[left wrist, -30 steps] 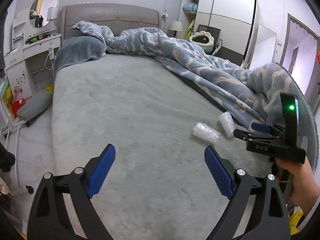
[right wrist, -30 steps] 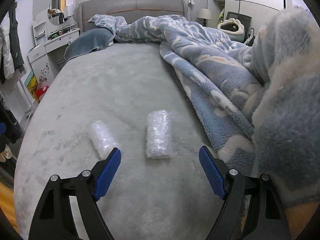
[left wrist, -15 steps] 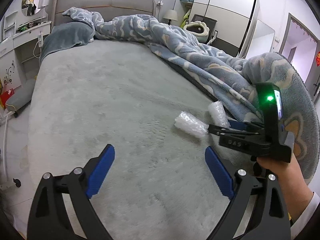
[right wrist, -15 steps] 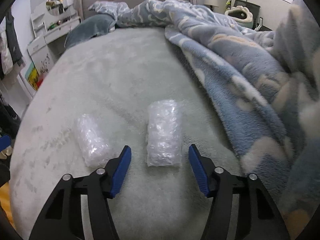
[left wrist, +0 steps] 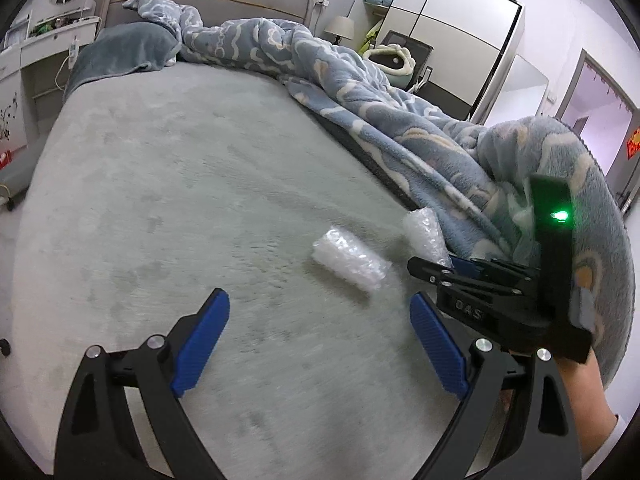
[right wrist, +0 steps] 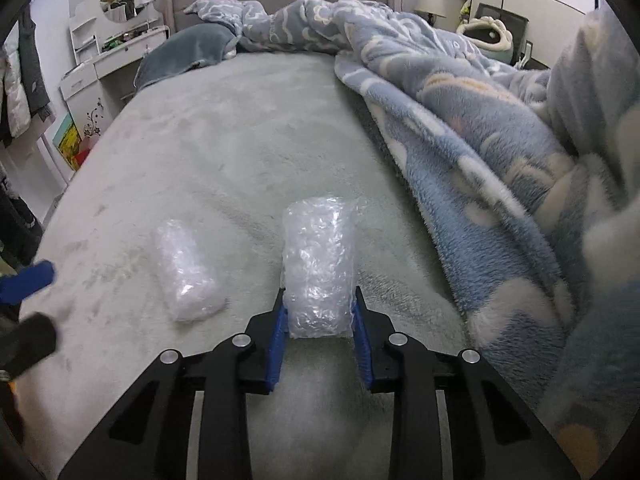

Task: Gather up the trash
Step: 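Grasp the other clear plastic-wrapped roll with the left tool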

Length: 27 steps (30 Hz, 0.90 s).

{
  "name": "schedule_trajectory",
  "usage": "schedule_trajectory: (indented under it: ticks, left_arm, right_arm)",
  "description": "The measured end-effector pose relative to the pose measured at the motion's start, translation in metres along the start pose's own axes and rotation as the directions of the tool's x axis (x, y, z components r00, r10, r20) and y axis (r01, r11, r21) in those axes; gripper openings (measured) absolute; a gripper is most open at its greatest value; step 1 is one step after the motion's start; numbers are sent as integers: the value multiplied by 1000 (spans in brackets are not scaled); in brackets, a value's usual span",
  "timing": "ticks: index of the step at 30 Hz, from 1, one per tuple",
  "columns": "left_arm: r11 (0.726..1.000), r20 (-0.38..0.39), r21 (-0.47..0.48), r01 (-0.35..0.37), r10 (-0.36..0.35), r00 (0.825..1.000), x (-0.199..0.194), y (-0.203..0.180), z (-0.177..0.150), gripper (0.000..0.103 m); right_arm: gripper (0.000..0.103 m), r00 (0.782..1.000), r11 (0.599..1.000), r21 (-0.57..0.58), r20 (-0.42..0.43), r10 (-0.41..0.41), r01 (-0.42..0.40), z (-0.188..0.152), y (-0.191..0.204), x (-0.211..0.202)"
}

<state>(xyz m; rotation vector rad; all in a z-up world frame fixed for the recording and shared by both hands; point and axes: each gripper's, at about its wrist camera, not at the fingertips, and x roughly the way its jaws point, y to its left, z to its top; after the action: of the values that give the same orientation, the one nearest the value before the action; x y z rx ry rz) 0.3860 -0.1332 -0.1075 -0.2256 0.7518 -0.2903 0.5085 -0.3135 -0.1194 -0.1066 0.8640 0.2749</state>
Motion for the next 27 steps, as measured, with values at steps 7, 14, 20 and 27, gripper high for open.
schedule_trajectory:
  ticks: [7,14,20,27]
  left_arm:
    - [988,-16,156,-21,24,1000,20,-21,-1,93]
    - [946,-37,323,-28,42,998,46,-28,6,93]
    - [899,-85,437,10,30,996,68,-34,13,93]
    - [888,-173,451,88,-10,985,87,-37,16,64]
  right_arm:
    - [30,999,999,-39,40,24,-22,3,2,-33]
    - [30,994,997,16,70,79,-80,11,-12,-42]
    - [30,991,993,45,84,108,-112,15,-13,-47]
    - [30,988,990,51,92,123,-128,16,-10,-52]
